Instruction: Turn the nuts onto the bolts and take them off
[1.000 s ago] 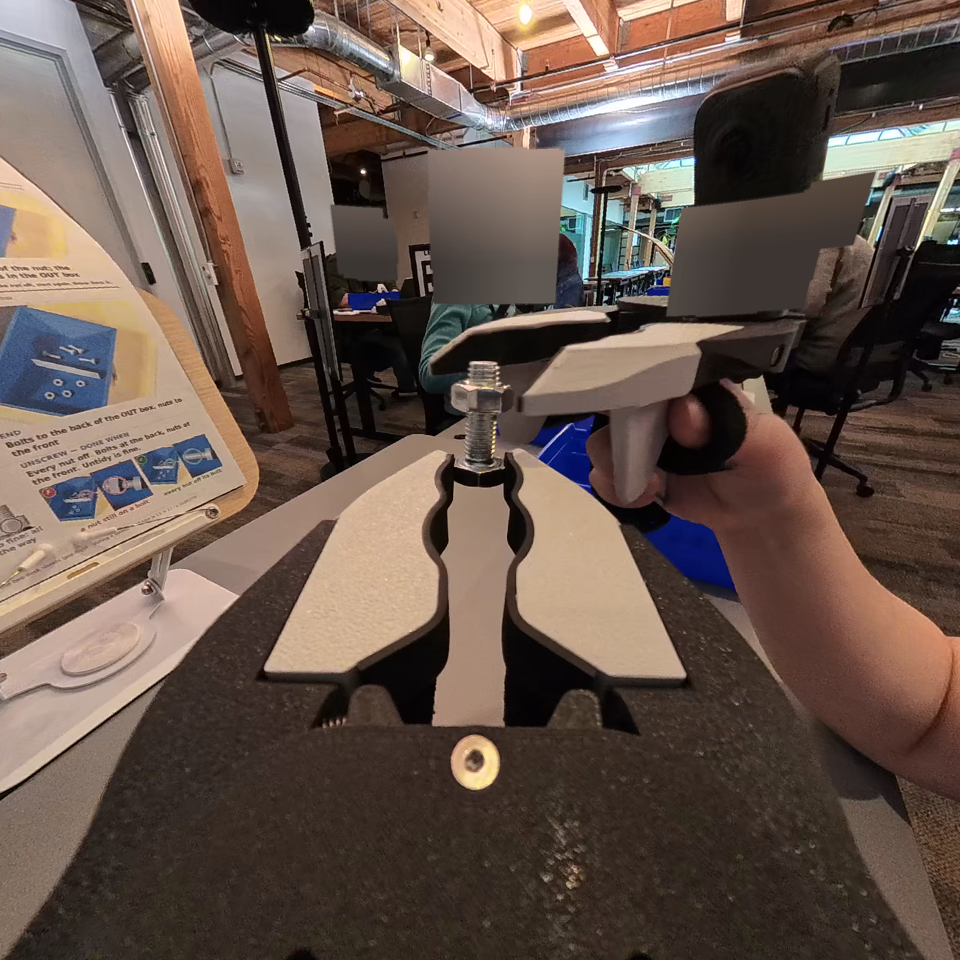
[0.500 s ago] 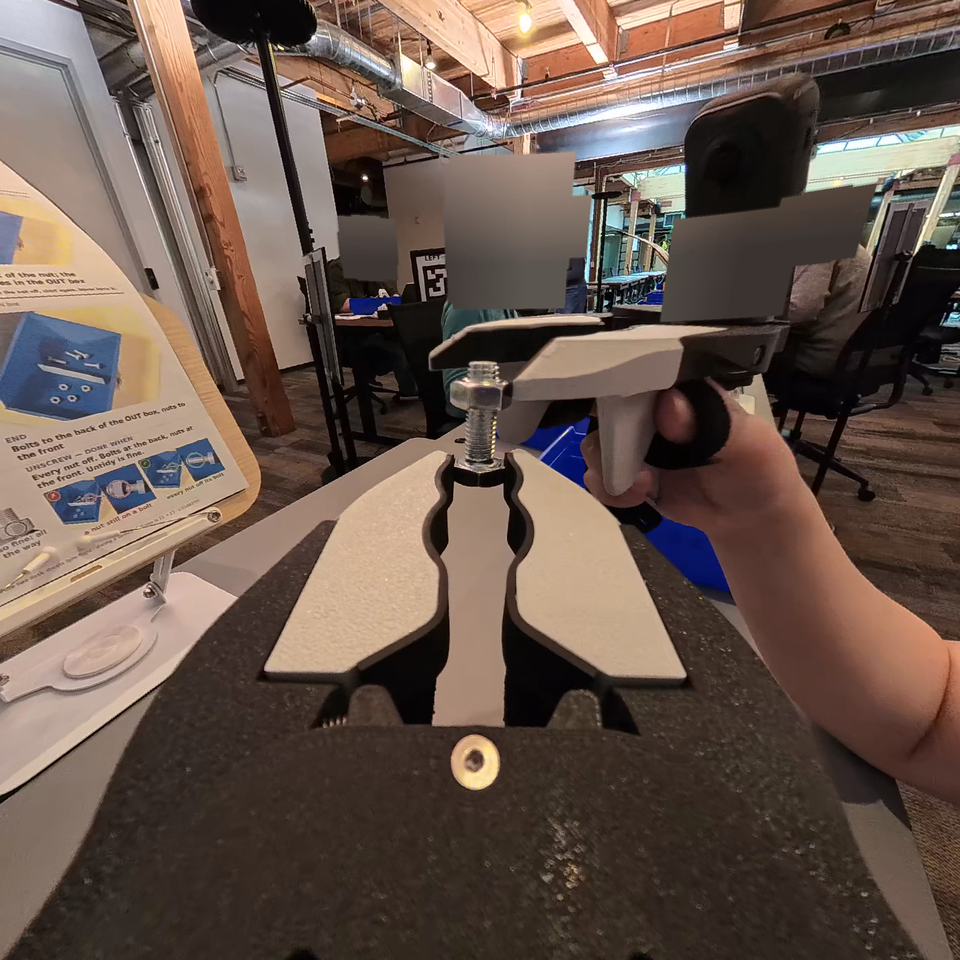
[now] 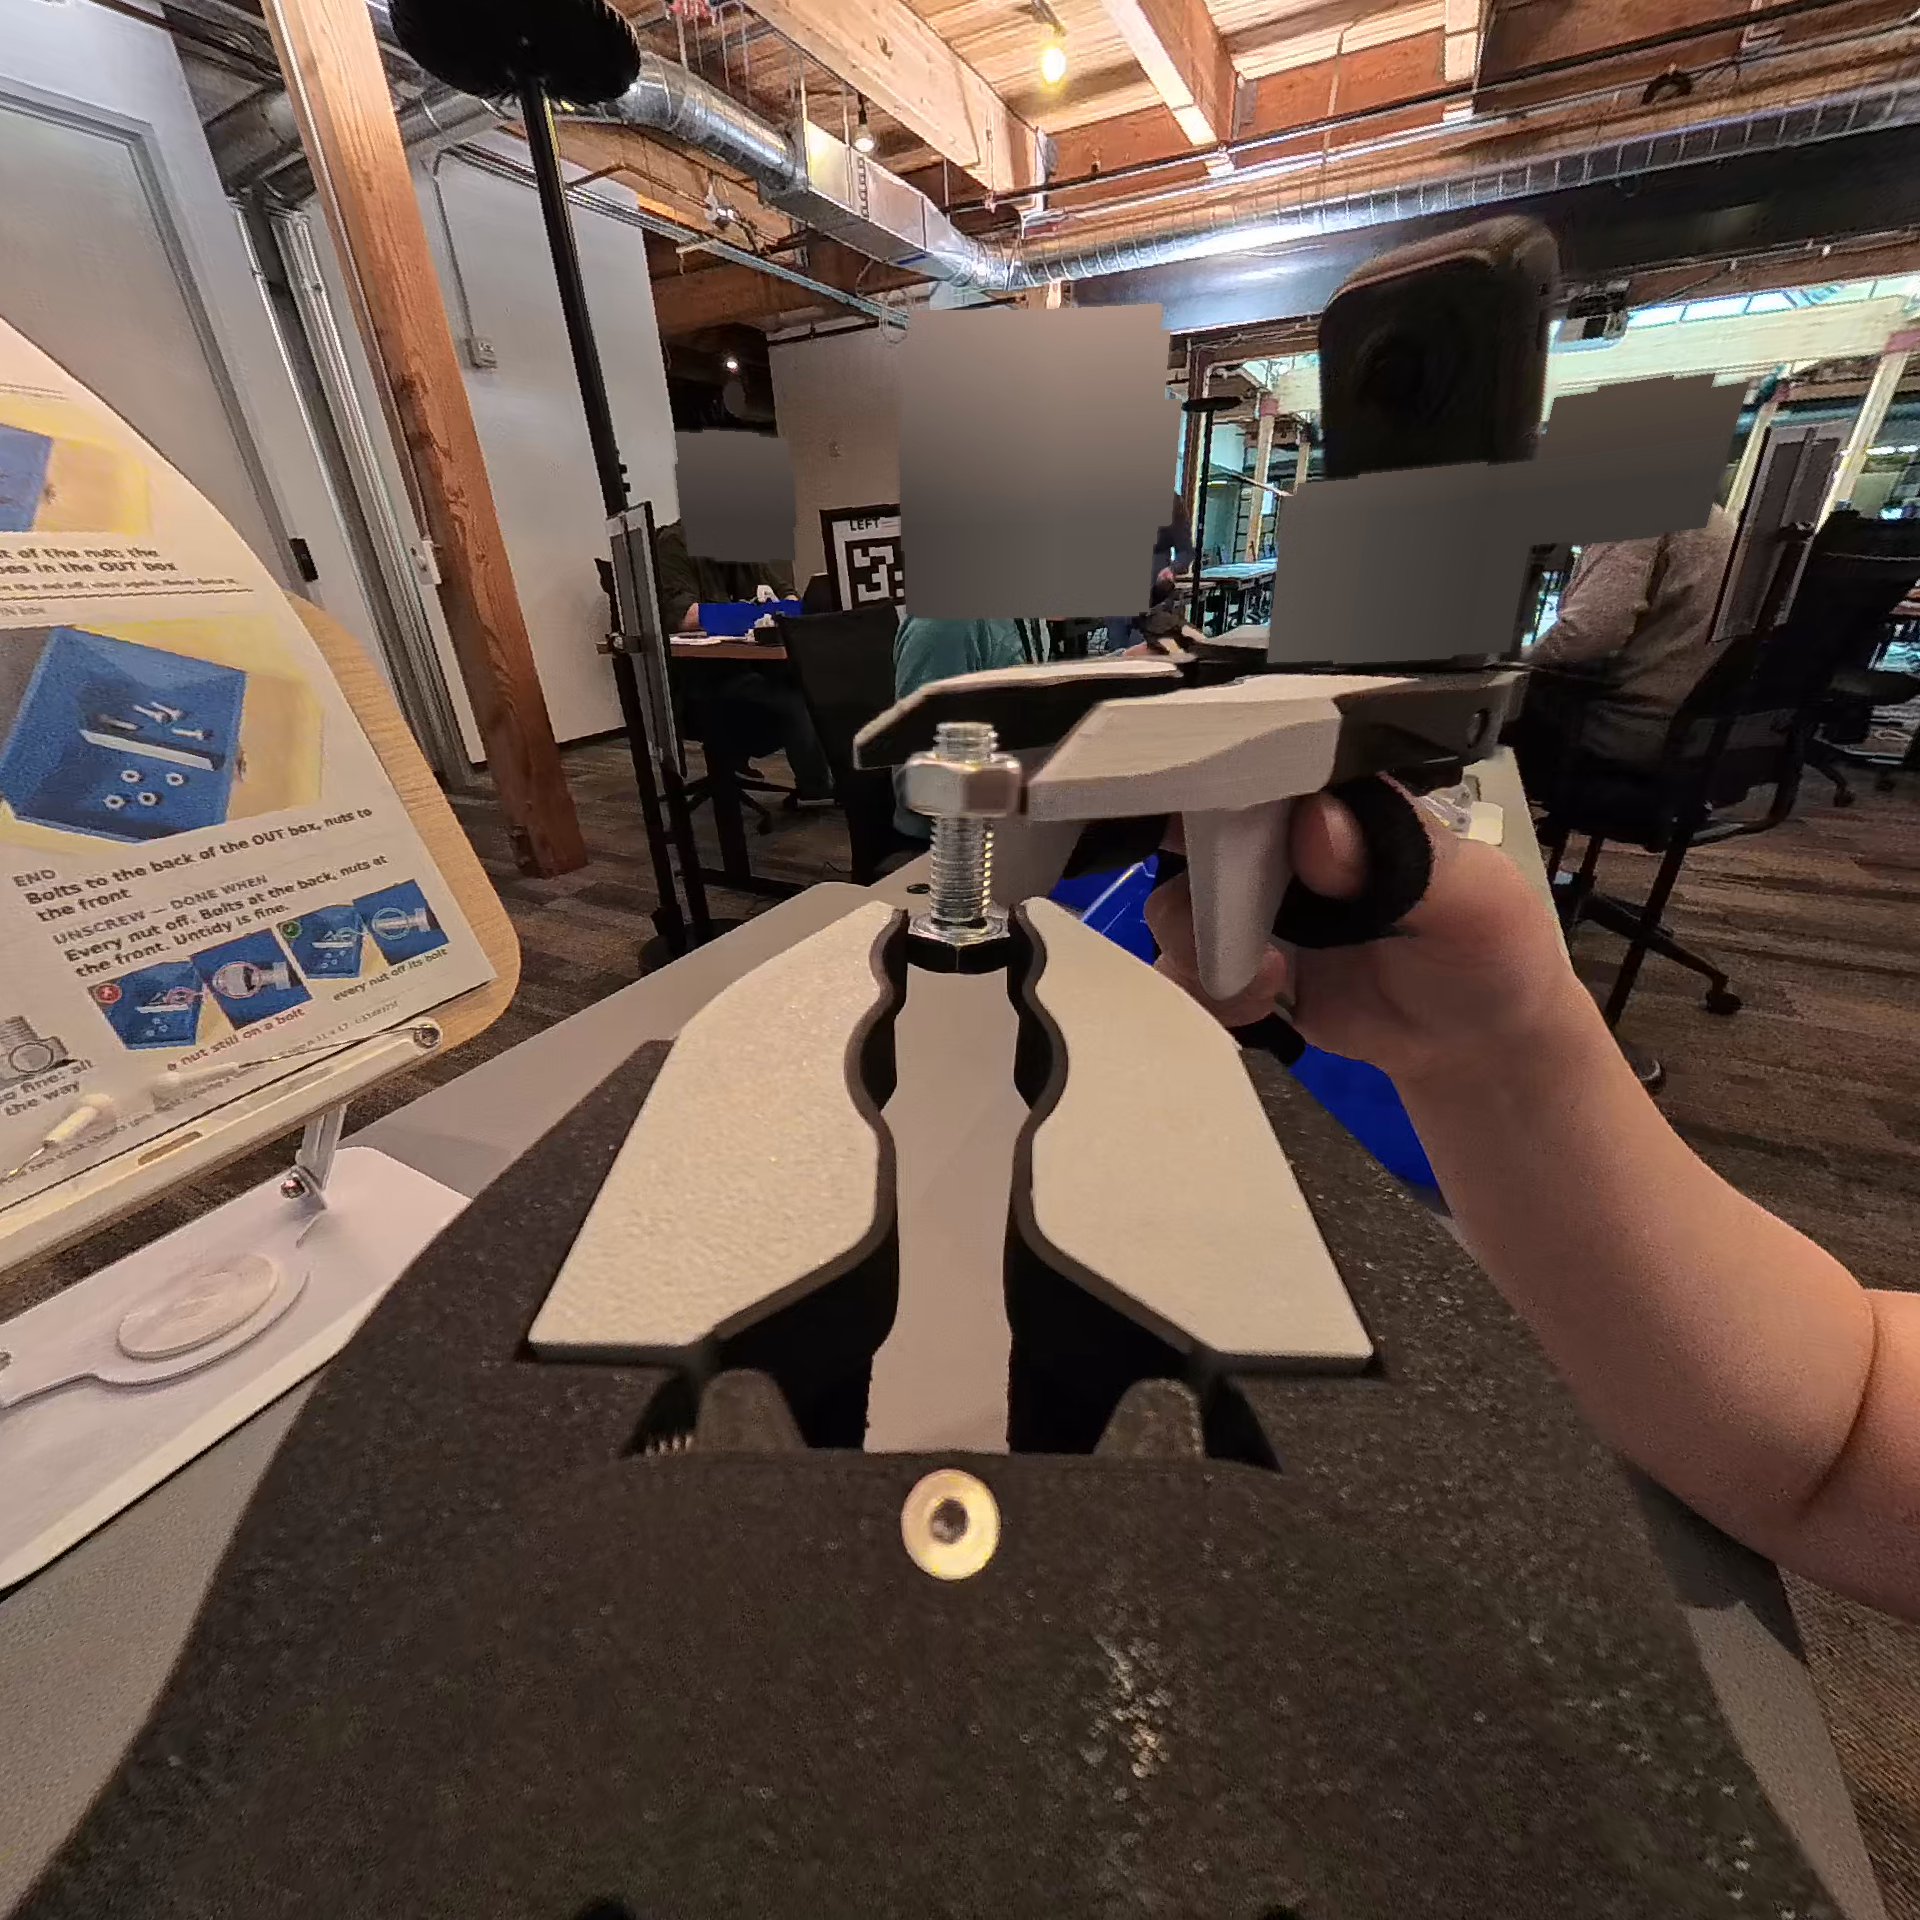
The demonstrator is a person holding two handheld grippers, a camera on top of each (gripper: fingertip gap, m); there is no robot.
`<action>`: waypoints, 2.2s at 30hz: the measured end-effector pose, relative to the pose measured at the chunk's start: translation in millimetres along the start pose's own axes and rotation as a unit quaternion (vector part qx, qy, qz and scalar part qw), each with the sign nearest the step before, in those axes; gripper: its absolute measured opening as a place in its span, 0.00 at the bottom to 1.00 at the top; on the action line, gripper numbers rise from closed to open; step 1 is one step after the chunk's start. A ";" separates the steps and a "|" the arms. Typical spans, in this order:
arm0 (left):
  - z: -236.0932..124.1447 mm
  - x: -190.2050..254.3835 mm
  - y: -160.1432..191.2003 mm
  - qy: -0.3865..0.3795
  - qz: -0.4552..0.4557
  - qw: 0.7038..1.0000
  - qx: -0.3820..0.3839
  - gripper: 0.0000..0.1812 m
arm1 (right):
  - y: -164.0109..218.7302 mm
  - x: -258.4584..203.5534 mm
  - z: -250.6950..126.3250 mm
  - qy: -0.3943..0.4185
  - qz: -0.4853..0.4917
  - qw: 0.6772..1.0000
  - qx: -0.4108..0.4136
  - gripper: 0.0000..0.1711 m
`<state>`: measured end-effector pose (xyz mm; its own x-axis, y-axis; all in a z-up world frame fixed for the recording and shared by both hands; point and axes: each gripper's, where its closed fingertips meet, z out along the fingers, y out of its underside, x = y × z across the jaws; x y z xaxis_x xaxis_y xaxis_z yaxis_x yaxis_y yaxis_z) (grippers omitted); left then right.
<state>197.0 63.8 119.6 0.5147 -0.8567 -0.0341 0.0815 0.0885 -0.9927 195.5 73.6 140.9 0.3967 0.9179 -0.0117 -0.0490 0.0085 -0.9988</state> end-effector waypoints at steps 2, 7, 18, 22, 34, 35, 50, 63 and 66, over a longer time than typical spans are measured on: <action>-1.3 -1.2 -1.6 0.002 -0.004 1.000 0.002 0.10 | -3.2 8.1 -4.9 0.009 0.014 1.000 0.012 0.25; 0.0 -0.7 0.1 0.003 -0.004 1.000 0.000 0.10 | -5.8 -8.3 -1.4 -0.028 0.016 0.999 0.017 0.26; -0.4 -1.1 -0.1 0.003 -0.005 1.000 0.000 0.10 | -3.1 5.6 -2.8 -0.001 0.021 1.000 0.015 0.25; 0.7 2.2 0.5 0.007 -0.003 1.000 -0.001 0.10 | -6.2 -14.0 1.8 -0.044 0.025 0.998 0.024 0.27; -1.1 2.2 -3.2 0.006 -0.005 1.000 0.008 0.10 | -9.5 -13.5 -1.8 -0.043 0.024 0.998 0.028 0.26; -0.5 3.3 -2.4 0.007 -0.005 1.000 0.006 0.10 | -7.4 -16.1 0.7 -0.040 0.016 0.999 0.021 0.26; -0.1 7.5 -2.3 0.013 -0.004 1.000 0.006 0.10 | -4.0 -16.0 3.7 -0.027 0.002 1.000 0.011 0.26; -1.2 9.5 -4.6 0.016 -0.003 1.000 0.008 0.10 | -6.9 -16.1 1.0 -0.037 0.009 0.999 0.018 0.25; -2.1 8.3 -5.8 0.011 -0.003 1.000 0.011 0.10 | -6.9 -10.7 -1.5 -0.035 0.014 0.999 0.019 0.26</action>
<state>199.0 55.1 124.8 0.4946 -0.8686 -0.0317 0.1026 0.0946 -0.9902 193.0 63.0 147.8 0.3306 0.9431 -0.0344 -0.0943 -0.0033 -0.9955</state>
